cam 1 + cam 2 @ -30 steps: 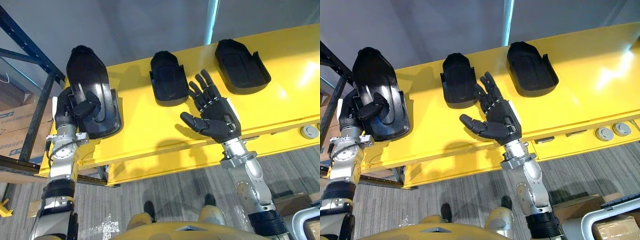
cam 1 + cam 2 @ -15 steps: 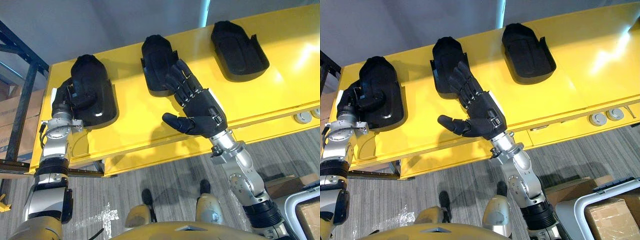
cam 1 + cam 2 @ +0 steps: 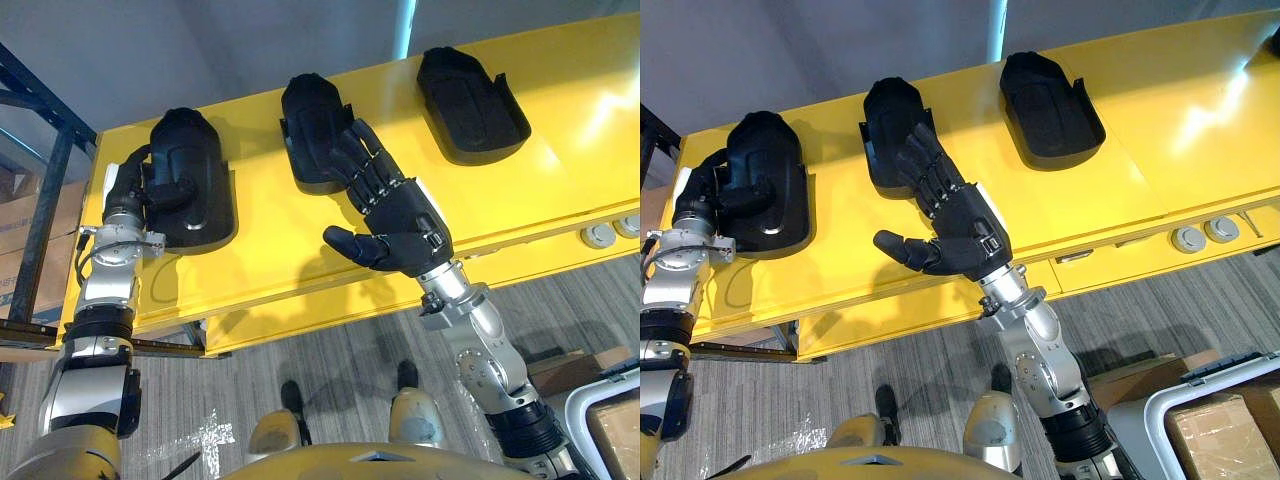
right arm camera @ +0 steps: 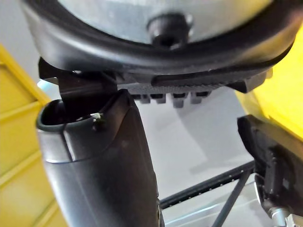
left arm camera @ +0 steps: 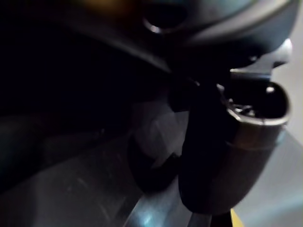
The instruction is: Walk over and take three plastic housings, then place them on the shelf
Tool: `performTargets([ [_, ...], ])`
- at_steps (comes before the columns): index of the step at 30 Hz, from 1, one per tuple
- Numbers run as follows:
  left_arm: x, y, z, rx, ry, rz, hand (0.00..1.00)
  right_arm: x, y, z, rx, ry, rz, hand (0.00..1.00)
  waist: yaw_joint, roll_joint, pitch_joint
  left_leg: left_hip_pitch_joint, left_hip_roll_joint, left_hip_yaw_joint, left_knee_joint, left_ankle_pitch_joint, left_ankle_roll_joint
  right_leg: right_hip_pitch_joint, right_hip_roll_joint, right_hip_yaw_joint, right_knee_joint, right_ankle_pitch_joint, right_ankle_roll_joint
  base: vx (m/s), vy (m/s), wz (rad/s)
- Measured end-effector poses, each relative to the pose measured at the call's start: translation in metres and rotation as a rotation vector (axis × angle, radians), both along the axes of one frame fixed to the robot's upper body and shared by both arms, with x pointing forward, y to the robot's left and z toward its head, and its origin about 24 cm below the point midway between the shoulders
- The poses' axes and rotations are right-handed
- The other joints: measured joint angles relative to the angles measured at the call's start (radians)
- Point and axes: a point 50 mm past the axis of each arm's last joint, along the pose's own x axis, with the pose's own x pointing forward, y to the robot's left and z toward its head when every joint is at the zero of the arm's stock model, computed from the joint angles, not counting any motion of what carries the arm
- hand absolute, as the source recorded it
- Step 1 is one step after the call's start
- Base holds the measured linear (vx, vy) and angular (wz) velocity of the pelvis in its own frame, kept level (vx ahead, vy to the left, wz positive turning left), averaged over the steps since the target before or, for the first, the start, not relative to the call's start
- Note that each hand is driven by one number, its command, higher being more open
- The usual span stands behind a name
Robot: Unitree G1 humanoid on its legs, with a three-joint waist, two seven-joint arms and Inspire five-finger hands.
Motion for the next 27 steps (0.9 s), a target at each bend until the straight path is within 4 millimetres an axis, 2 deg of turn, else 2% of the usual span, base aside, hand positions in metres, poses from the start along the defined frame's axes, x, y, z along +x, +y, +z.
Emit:
performTargets([
  [5, 0.003, 0.006, 0.005, -0.015, 0.140, -0.057, 1.00, 0.000, 0.003, 0.000, 0.019, -0.006, -0.003, 1.00, 0.003, -0.011, -0.027, 0.030, 0.000, 0.004, -0.013, 0.000, -0.001, 0.047, 0.005, -0.004, -0.049, 0.020, 0.003, 0.03, 0.009, -0.01],
  [8, 0.003, 0.006, -0.001, -0.018, 0.190, -0.063, 1.00, 0.002, 0.005, 0.000, 0.027, 0.000, -0.014, 1.00, 0.007, -0.021, -0.058, 0.041, 0.000, 0.009, -0.013, 0.000, -0.001, 0.074, 0.007, -0.006, -0.080, 0.030, 0.004, 0.02, 0.007, 0.00],
  [13, 0.012, 0.007, 0.007, 0.002, 0.189, -0.030, 1.00, 0.004, 0.014, 0.005, 0.041, -0.026, 0.004, 1.00, 0.006, -0.030, -0.073, 0.045, 0.006, 0.014, -0.012, 0.000, -0.001, 0.085, 0.015, -0.004, -0.101, 0.047, 0.000, -0.03, -0.004, -0.03],
  [18, 0.019, 0.003, 0.020, -0.050, 0.110, -0.012, 1.00, 0.007, 0.018, -0.011, 0.022, 0.040, 0.009, 1.00, 0.006, -0.031, -0.096, 0.055, 0.010, 0.021, -0.018, 0.001, -0.003, 0.109, 0.023, -0.002, -0.146, 0.069, -0.006, -0.06, -0.005, -0.04],
  [22, 0.019, 0.003, 0.022, -0.112, 0.041, 0.036, 1.00, 0.007, 0.018, -0.012, 0.022, 0.044, 0.007, 1.00, 0.000, -0.029, -0.117, 0.056, 0.016, 0.026, -0.029, 0.008, -0.009, 0.109, 0.031, -0.001, -0.155, 0.077, -0.006, -0.01, -0.005, -0.02],
  [25, 0.020, 0.003, 0.032, -0.146, -0.083, 0.083, 1.00, 0.007, 0.016, -0.012, 0.026, 0.036, -0.001, 1.00, -0.005, -0.029, -0.124, 0.057, 0.016, 0.026, -0.032, 0.009, -0.010, 0.109, 0.032, 0.000, -0.162, 0.082, -0.005, 0.00, 0.000, 0.00],
  [27, 0.022, 0.000, 0.050, -0.172, -0.230, 0.106, 1.00, 0.007, 0.016, -0.011, 0.025, 0.031, -0.001, 1.00, -0.001, -0.030, -0.126, 0.056, 0.016, 0.026, -0.034, 0.009, -0.010, 0.109, 0.033, -0.001, -0.166, 0.086, -0.005, 0.00, 0.000, 0.00],
])
